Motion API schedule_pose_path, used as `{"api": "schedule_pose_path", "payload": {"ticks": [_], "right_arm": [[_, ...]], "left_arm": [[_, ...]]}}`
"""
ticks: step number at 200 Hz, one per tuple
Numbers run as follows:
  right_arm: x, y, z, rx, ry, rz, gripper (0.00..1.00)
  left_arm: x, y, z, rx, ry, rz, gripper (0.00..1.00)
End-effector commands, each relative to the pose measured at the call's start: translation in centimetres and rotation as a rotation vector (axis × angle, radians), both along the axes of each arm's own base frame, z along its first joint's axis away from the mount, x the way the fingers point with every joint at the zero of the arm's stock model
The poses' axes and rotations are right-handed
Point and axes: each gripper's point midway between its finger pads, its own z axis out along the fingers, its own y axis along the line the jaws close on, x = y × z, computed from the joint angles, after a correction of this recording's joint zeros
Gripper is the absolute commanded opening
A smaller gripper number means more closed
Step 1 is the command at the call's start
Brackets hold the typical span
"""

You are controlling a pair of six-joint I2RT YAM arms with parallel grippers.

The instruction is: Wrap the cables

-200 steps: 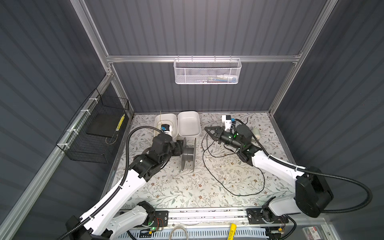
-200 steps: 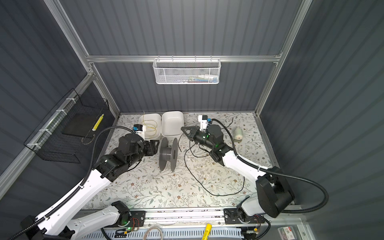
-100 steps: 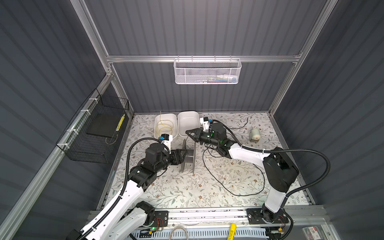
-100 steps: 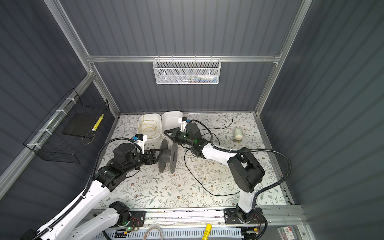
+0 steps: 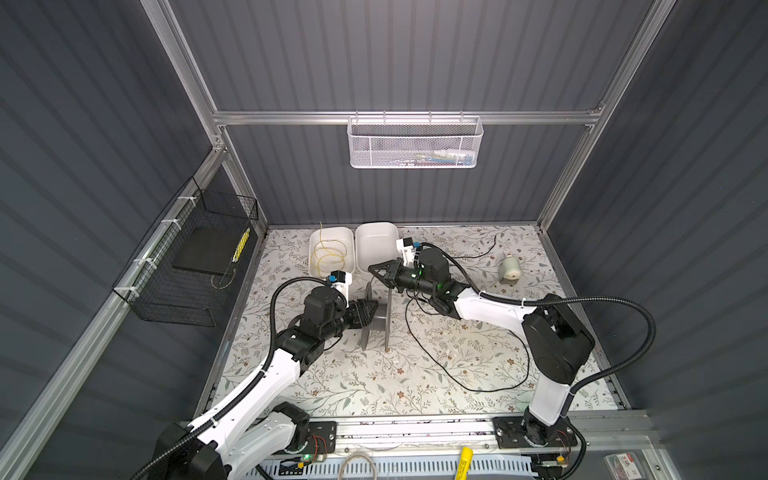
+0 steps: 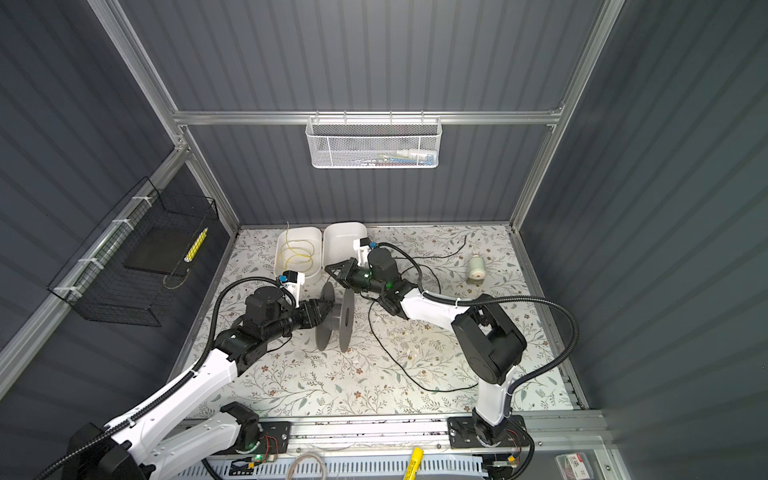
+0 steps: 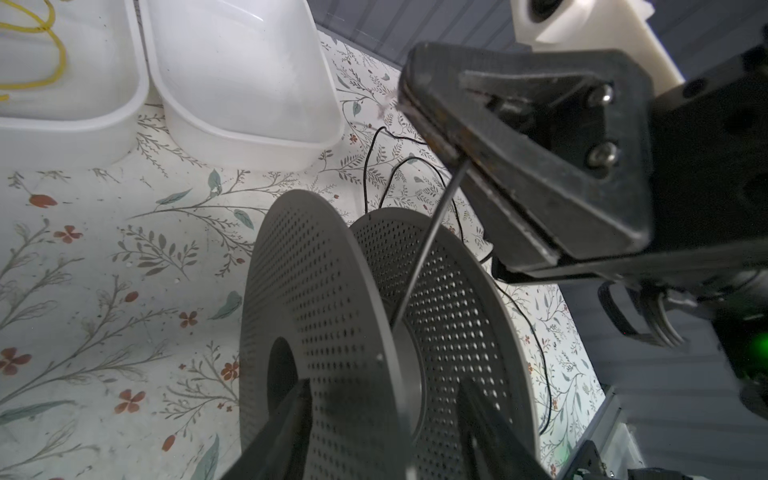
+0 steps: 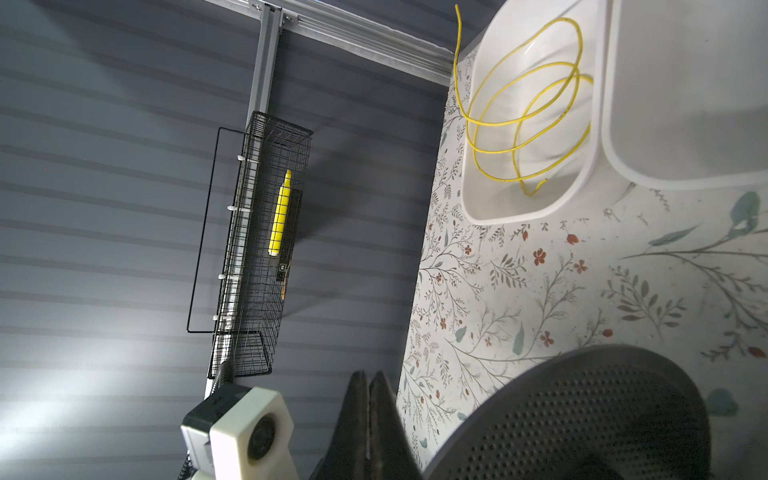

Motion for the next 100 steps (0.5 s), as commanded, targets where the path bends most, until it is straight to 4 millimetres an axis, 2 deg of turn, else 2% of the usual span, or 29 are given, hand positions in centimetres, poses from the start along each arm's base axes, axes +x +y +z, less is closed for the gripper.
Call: {"api": "schedule_pose_path", "payload": {"ticks": [1,32,53,100], "right_arm": [[-0.5,0.3,0.0,0.017,-0.009,0.022,0.00],[-0.7,0.5,-0.1,0.037,0.006,0.030,0.00],[-0.9,0.8,-0.8,0.030,0.016,0.033,0.00],[-1.3,0.9,-2.0,0.027,0.041,0.035,0.00]], "left_arm": [[0.6,0.1,0.2,-0.009,-0.032,0.012,0.52],[0.8,0.9,-0.9,0.008,-0.028,0.059,0.47],[1.1,0.9,-1.0,0.011,-0.028,0.070,0.41],[1.5,1.6,-1.7,0.045,-0.028,0.105,0.35]]}}
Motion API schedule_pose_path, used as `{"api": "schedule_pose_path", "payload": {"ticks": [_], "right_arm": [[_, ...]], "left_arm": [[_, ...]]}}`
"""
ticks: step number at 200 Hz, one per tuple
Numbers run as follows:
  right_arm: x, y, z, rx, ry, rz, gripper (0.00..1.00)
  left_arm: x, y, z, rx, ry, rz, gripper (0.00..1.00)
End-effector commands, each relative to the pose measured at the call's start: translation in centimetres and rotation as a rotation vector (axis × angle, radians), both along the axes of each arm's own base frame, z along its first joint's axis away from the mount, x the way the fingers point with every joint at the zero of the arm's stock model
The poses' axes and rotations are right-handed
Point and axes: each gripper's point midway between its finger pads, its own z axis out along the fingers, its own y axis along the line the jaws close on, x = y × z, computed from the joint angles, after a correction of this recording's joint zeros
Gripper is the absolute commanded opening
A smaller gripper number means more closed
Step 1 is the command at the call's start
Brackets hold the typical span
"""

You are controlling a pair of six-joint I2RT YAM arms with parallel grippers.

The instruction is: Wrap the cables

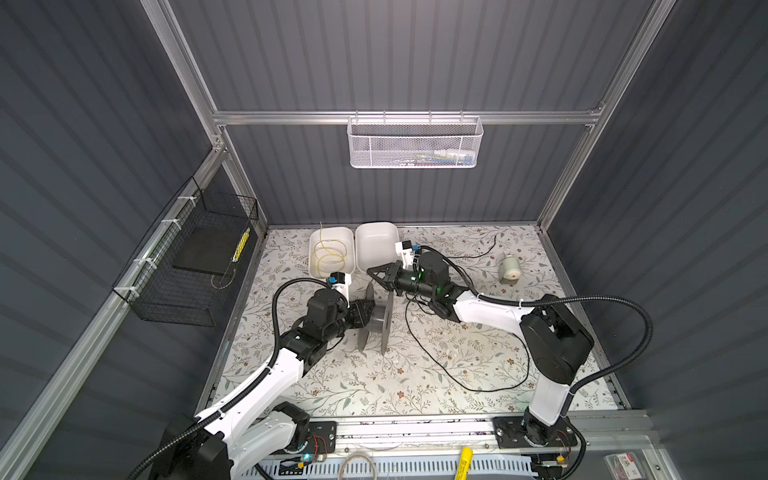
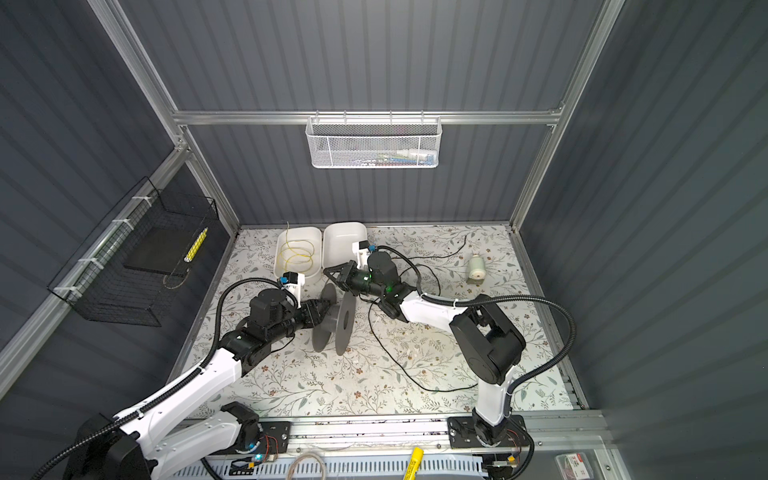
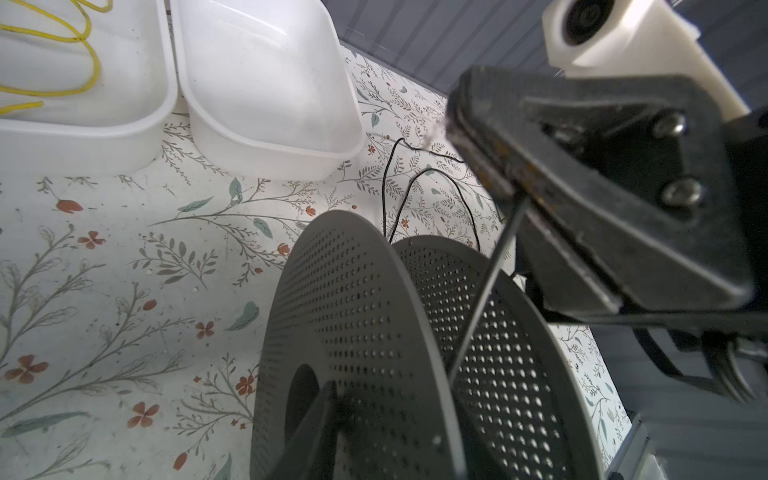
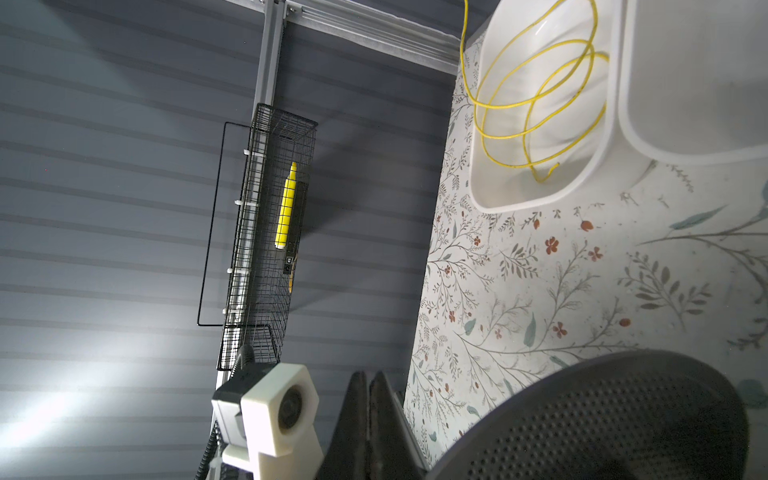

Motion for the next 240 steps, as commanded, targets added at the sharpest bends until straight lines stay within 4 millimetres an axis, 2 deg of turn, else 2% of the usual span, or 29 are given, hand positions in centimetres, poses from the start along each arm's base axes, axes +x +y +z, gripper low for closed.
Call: {"api": "schedule_pose_path", "payload": {"ticks": [1,31,66,82,94,132,158,187,215,230,240], "right_arm": [[-0.4,0.4,-1.3,-0.001,0.016,0.016,0.00],[-0.4,0.3,-1.7,-0.001,0.021,0.011,0.00],[-0.4,0.3,-2.0,0.001,0.028,0.011,0.00],[-0.4,0.3,-2.0,0.000,0.029,0.011,0.00],[-0.4,0.3,-2.0,0.001,0.029,0.011,0.00],[-0.3,0.2,-2.2,0.004,0.031,0.008,0.00],[-0.3,0.1,-2.1,0.004,0.030,0.005,0.00],[-0.1,-0.4,-2.4,-0.005,0.033,-0.009,0.00],[0.7,-2.0,-1.4,0.003,0.010,-0.032,0.18],[1.2,-3.5,-0.4,0.006,-0.009,-0.056,0.36],[1.4,-4.4,0.2,-0.001,-0.019,-0.064,0.42]], "left_arm": [[0.4,0.8,-0.7,0.028,-0.001,0.038,0.34],[0.6,0.8,-0.6,0.035,-0.009,0.036,0.25],[0.4,0.5,-1.2,0.039,0.002,0.018,0.21],[0.2,0.6,-1.3,0.042,0.004,0.015,0.13],[0.2,0.7,-1.2,0.045,-0.002,0.015,0.11],[-0.2,1.1,-0.3,0.073,-0.025,0.009,0.00],[-0.5,1.4,0.4,0.094,-0.042,0.004,0.00],[-0.8,1.6,2.4,0.116,-0.073,-0.012,0.00],[-1.1,2.2,4.4,0.183,-0.087,-0.019,0.00],[-1.0,3.0,5.3,0.234,-0.094,-0.003,0.00],[-1.0,3.7,5.8,0.270,-0.098,0.016,0.00]]}}
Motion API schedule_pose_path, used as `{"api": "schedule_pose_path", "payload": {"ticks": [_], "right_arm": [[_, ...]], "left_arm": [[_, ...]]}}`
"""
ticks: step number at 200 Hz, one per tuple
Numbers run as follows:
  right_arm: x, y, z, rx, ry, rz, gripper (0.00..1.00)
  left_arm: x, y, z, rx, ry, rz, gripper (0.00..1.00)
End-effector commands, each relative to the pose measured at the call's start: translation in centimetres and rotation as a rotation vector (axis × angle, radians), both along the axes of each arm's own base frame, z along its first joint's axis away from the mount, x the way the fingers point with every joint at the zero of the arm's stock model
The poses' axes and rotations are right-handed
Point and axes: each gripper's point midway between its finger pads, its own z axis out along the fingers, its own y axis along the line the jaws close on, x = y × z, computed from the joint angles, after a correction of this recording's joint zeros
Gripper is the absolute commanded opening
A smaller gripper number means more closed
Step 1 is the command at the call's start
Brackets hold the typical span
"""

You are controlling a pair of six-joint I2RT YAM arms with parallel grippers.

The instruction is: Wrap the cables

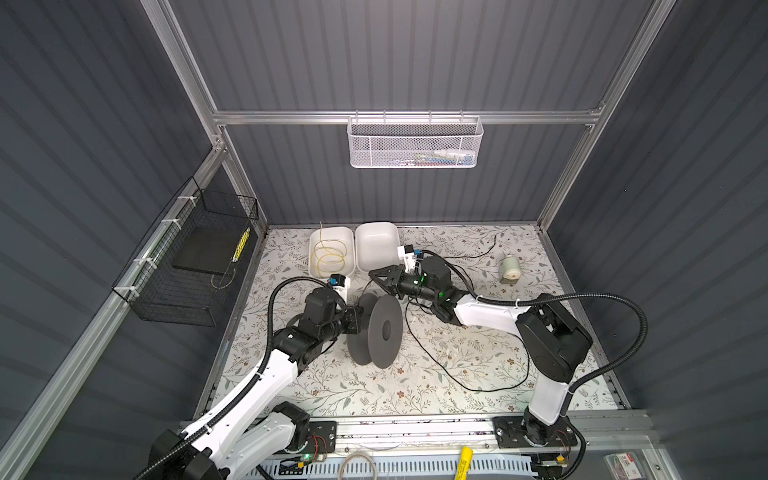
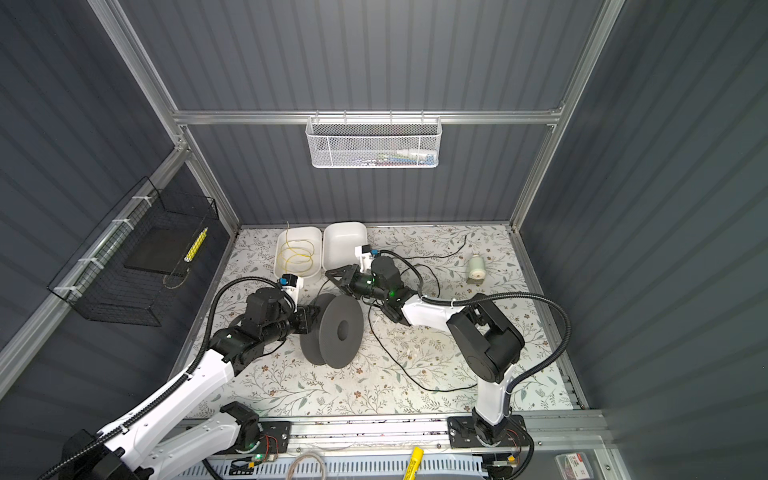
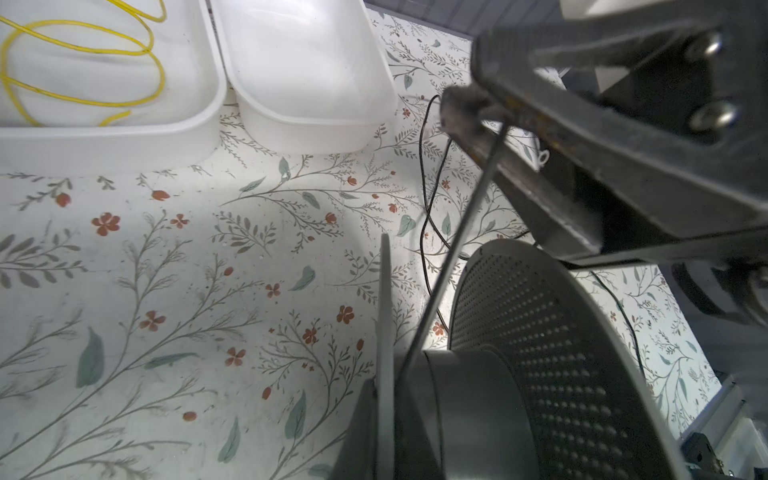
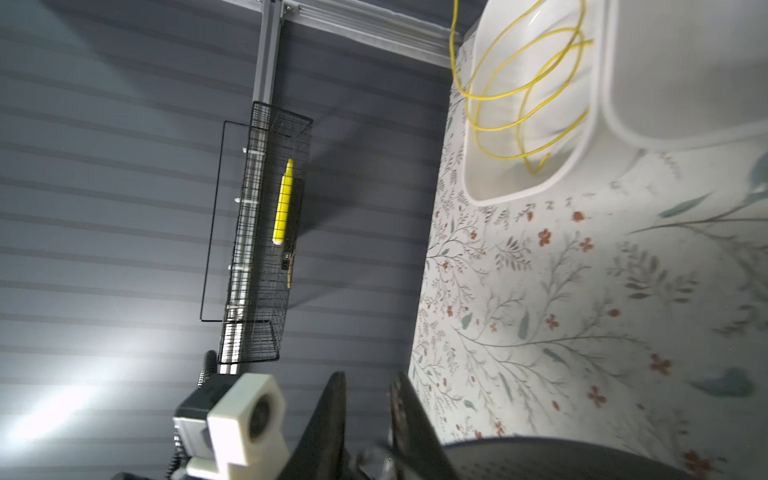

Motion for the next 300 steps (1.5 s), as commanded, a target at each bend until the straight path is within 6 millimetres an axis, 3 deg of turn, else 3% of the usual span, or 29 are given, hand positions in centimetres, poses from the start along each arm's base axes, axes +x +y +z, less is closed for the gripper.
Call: {"api": "schedule_pose_path", "payload": {"ticks": [1,30,64,87,125,148,163,218,223,246,275,300], "right_arm": [[0.5,-2.3,1.9,-0.005,-0.044,-0.031,0.43],[0.1,-5.1,1.5,-0.035,-0.025,-0.068,0.53],[-1.9,-8.5,0.4,-0.053,0.013,-0.102,0.56],[-2.8,-12.2,-0.3,-0.106,0.028,-0.175,0.59],[-3.3,-19.5,-3.8,-0.175,0.127,-0.351,0.67],[-3.4,-22.4,-5.3,-0.223,0.169,-0.415,0.72],[-3.4,-22.9,-6.4,-0.221,0.204,-0.414,0.73],[-3.8,-21.5,-10.7,-0.148,0.336,-0.362,0.72],[-3.8,-21.5,-11.0,-0.142,0.344,-0.362,0.72],[-3.5,-21.2,-12.1,-0.137,0.367,-0.363,0.72],[-1.8,-20.9,-11.6,-0.103,0.335,-0.384,0.72],[0.0,-20.5,-11.0,-0.055,0.314,-0.398,0.72]], "left_arm": [[0.7,1.4,5.0,0.042,-0.114,0.038,0.00],[0.6,2.6,7.7,0.081,-0.168,0.076,0.00],[0.8,2.9,10.8,0.102,-0.223,0.073,0.00],[1.0,3.3,12.7,0.143,-0.256,0.069,0.00],[0.8,3.9,15.5,0.162,-0.319,0.077,0.00],[0.6,4.0,16.8,0.162,-0.340,0.078,0.00],[0.5,4.0,17.9,0.153,-0.362,0.076,0.00],[0.8,3.5,22.5,0.140,-0.426,0.052,0.00],[0.6,3.5,24.2,0.127,-0.458,0.054,0.00],[1.0,3.3,26.5,0.132,-0.488,0.046,0.00],[1.1,2.9,28.3,0.115,-0.507,0.035,0.00],[1.1,2.9,28.3,0.117,-0.501,0.031,0.00]]}}
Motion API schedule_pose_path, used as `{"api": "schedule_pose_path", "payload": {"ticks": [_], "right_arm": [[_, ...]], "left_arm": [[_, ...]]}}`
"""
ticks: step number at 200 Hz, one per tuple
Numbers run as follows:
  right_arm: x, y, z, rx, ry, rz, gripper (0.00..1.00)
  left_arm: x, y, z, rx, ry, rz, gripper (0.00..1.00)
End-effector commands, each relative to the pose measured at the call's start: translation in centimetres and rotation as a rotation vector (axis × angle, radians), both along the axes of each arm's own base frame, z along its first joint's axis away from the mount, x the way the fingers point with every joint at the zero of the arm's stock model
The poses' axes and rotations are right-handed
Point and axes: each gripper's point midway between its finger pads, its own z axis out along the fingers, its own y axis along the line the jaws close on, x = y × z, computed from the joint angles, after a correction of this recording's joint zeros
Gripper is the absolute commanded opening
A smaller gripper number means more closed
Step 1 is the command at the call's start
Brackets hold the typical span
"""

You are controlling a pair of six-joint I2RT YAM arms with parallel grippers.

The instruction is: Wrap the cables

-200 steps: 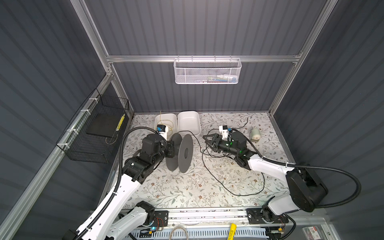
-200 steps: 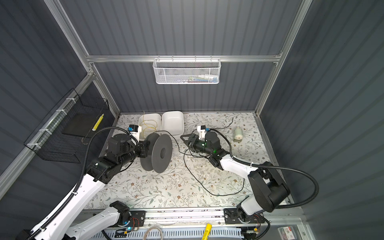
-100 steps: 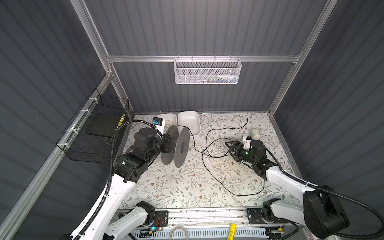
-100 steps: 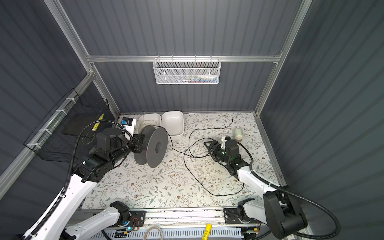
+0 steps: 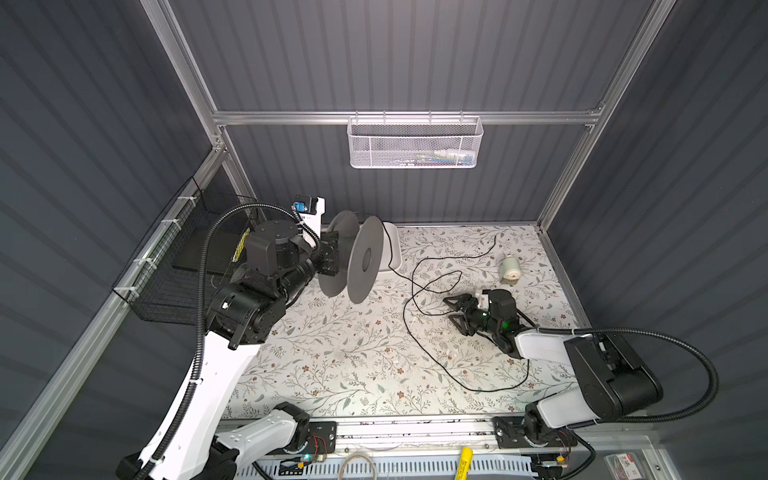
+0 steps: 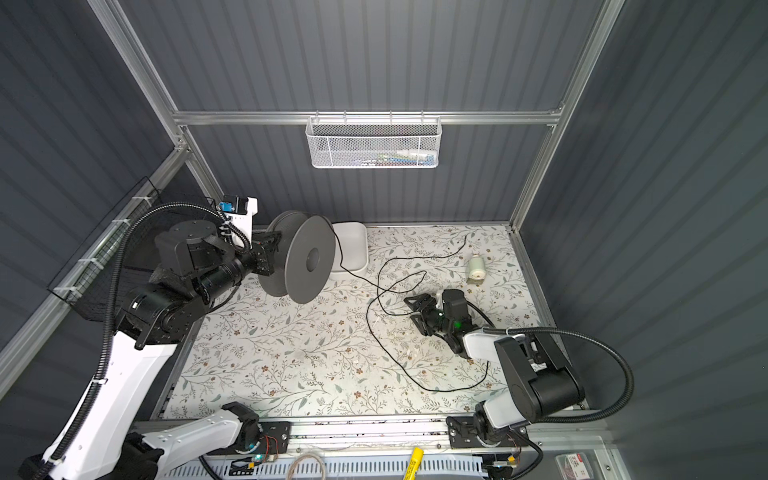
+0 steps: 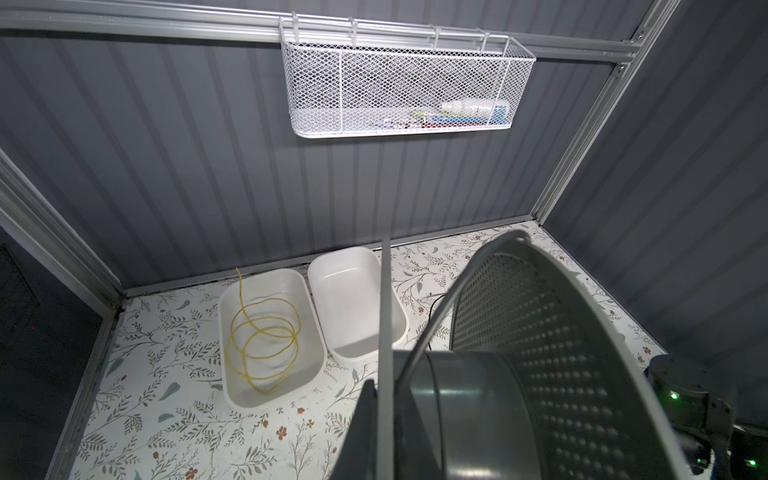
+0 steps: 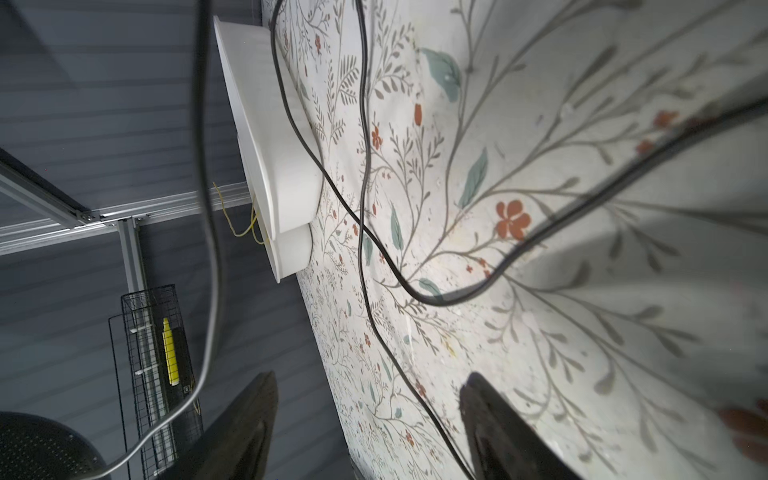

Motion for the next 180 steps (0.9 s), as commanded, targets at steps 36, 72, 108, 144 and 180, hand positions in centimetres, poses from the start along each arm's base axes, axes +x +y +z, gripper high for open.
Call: {"api": "schedule_pose_path", "payload": {"ticks": [36,72,108,144,180], "right_arm": [[3.1,1.4,3.0,0.119,-0.129,-0.011,0.68],[3.3,0.8,2.9,0.118,-0.139,-0.034,0.65],[3.3,0.2,3.3,0.112,-0.146,-0.049,0.58],[2.5,-0.7,2.8,0.100,-0.125,-0.050,0.44],[2.9,-2.9,3.0,0.082,-0.119,-0.079,0.38]], "left_arm": [[-0.6,0.3,2.1,-0.010,-0.042,-0.012,0.00],[-0.7,0.5,2.2,-0.007,-0.046,-0.004,0.00],[-0.7,0.8,1.9,0.004,-0.043,0.013,0.00],[-0.2,1.1,1.7,0.015,-0.047,0.038,0.00],[0.1,1.0,1.5,0.015,-0.044,0.044,0.00]]}}
